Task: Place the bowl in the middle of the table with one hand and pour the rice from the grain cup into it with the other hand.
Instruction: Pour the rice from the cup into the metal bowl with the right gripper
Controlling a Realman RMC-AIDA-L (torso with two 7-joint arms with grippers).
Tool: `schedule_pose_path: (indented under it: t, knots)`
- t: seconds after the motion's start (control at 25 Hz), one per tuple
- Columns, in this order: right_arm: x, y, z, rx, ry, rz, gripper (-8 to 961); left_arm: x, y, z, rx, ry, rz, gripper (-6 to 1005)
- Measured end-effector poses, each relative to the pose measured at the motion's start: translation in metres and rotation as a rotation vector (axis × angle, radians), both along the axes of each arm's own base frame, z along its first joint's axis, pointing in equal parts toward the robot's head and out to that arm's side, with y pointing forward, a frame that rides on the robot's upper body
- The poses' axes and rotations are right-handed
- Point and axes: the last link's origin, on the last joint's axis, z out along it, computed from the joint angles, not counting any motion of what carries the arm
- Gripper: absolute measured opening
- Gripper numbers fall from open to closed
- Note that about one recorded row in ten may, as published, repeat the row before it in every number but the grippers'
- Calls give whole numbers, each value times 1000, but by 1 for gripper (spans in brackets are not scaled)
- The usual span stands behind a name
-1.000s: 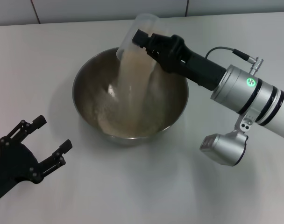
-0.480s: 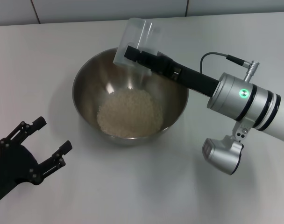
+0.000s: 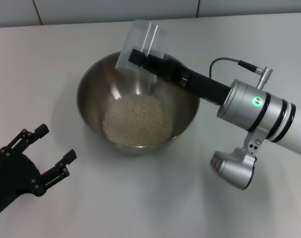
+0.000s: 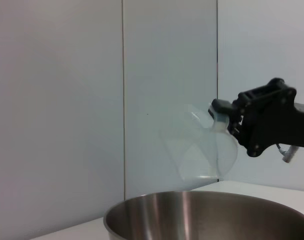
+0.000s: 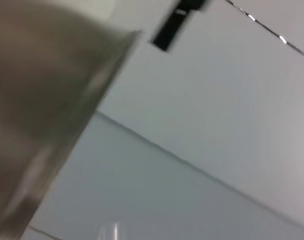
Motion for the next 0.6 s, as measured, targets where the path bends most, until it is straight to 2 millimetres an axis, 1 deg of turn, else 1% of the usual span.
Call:
schedule_pose_path:
  t: [0.04, 0.08, 0.12, 0.16, 0.2, 0.24, 0.36, 0.4, 0.44, 0.56, 0.6]
  knots:
    - [-1, -2, 1, -78, 98, -77, 11, 0, 0, 0, 1, 0, 0, 829]
    - [-1, -2, 1, -78, 98, -77, 11, 0, 0, 0, 1, 0, 0, 829]
    - [-1, -2, 4, -153, 200, -158, 11, 0, 0, 0, 1, 0, 0, 829]
    - [-1, -2, 4, -153, 200, -158, 11, 0, 0, 0, 1, -1, 0, 829]
    - [-1, -2, 6, -203, 264, -206, 11, 0, 0, 0, 1, -1, 0, 829]
    - [-1, 1, 12, -314, 411, -308, 11, 0, 1, 0, 3, -1, -1, 829]
    - [2, 9, 22, -477, 631, -452, 11, 1, 1, 1, 4, -2, -3, 829]
    - [2, 9, 22, -477, 631, -452, 11, 1, 1, 1, 5, -2, -3, 829]
    - [6, 15, 29, -619, 782, -550, 11, 1, 2, 1, 5, -2, -4, 829]
    - [12, 19, 33, -842, 950, -678, 11, 1, 2, 2, 6, -1, -4, 829]
    - [12, 19, 33, -842, 950, -678, 11, 1, 2, 2, 6, -1, -4, 829]
